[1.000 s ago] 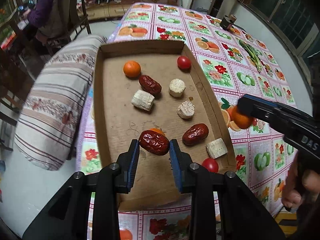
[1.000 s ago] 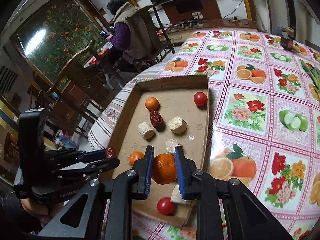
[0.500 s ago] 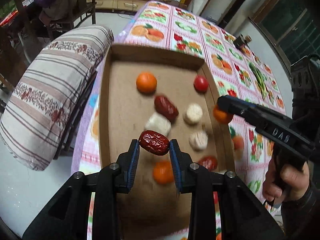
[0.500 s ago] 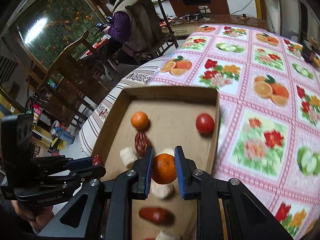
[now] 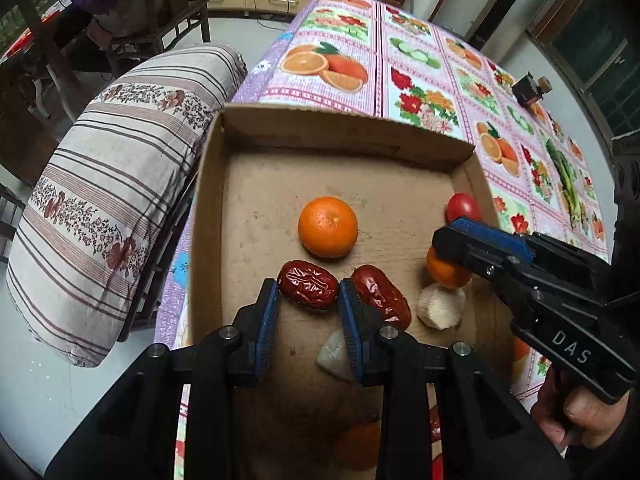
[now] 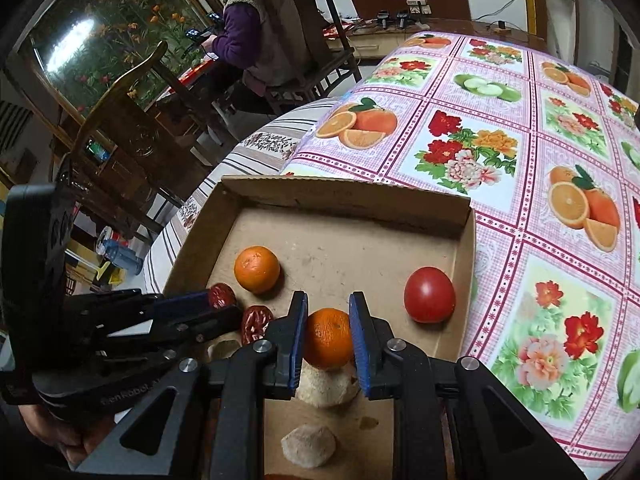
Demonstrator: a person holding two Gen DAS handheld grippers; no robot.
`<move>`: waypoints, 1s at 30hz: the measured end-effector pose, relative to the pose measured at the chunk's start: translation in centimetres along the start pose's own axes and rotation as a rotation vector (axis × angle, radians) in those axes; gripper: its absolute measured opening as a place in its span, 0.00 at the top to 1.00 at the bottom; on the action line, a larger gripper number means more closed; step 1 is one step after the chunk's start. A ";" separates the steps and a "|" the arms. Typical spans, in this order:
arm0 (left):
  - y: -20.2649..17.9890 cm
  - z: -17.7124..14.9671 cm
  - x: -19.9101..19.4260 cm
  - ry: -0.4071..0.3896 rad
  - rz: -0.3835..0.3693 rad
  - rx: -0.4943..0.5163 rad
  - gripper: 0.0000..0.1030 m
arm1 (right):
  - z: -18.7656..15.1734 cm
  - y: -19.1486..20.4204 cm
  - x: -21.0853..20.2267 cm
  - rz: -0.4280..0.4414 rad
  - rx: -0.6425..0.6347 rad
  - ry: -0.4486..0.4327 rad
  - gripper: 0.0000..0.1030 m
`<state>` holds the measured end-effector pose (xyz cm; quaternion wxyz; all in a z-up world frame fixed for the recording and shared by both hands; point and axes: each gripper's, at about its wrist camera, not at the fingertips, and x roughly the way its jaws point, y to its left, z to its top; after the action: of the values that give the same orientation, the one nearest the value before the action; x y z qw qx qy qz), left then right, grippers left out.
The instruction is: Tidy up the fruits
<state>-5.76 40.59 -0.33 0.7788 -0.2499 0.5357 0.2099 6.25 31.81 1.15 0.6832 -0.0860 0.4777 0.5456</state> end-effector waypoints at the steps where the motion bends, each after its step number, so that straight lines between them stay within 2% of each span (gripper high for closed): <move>1: 0.0 -0.1 0.3 0.006 0.004 0.001 0.73 | 0.0 0.0 0.1 0.002 0.002 0.001 0.79; 8: -0.5 0.0 0.4 -0.006 0.027 0.036 0.72 | 0.2 0.3 1.1 0.016 0.001 0.031 0.75; 11: -0.5 0.1 0.4 -0.004 0.026 0.035 0.72 | 0.1 0.5 1.1 0.016 -0.001 0.031 0.66; 15: -0.6 -0.1 0.3 0.000 0.041 0.042 0.72 | 0.1 0.9 0.7 0.006 -0.028 0.033 0.66; 19: -0.8 -0.8 -0.6 -0.017 0.045 0.048 0.71 | 0.0 1.1 -0.3 0.008 -0.034 0.020 0.58; 20: -0.8 -1.0 -0.9 -0.024 0.051 0.051 0.63 | -0.1 1.1 -0.6 0.011 -0.035 0.017 0.57; 21: -0.8 -1.2 -1.1 -0.030 0.053 0.052 0.51 | -0.3 1.3 -1.1 0.012 -0.042 0.013 0.57; 23: -0.8 -2.0 -2.0 -0.054 0.052 0.051 0.40 | -0.6 1.5 -1.8 0.005 -0.058 0.007 0.55; 27: -1.0 -3.4 -3.0 -0.064 0.041 0.063 0.40 | -1.6 1.8 -3.3 0.004 -0.081 0.004 0.51; 30: -1.5 -4.8 -3.7 -0.066 0.046 0.097 0.40 | -2.5 2.0 -4.2 0.001 -0.100 0.004 0.43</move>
<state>-9.68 36.26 1.94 0.8023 -0.1925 0.5247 0.2099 3.38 28.17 3.79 0.6768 -0.1208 0.4511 0.5690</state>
